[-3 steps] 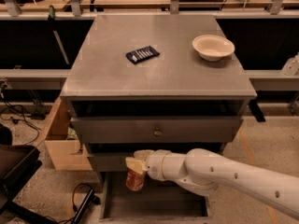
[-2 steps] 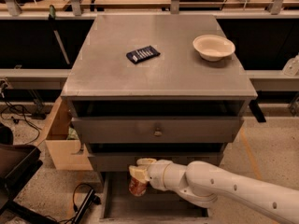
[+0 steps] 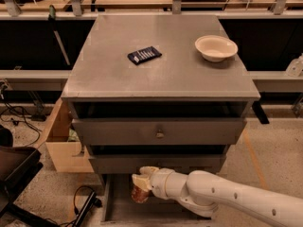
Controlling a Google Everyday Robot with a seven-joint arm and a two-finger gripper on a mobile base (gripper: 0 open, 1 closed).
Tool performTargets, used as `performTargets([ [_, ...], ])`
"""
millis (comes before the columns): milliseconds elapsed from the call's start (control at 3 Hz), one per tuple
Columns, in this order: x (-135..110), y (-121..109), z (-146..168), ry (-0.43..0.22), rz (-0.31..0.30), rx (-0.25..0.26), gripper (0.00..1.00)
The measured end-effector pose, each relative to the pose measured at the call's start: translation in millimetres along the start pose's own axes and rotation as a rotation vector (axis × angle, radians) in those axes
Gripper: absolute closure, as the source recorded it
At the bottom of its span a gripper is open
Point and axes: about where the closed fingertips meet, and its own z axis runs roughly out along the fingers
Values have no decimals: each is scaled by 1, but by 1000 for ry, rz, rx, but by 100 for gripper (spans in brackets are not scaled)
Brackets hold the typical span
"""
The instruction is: Place coke can into bottom drawer
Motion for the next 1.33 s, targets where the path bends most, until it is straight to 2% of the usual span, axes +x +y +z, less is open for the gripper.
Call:
performTargets([
  [333, 19, -5, 17, 15, 12, -9, 100],
  [667, 46, -21, 41, 5, 12, 0, 100],
  [1000, 83, -38, 71, -22, 20, -2, 100],
  [1333, 124, -49, 95, -18, 42, -8, 100],
])
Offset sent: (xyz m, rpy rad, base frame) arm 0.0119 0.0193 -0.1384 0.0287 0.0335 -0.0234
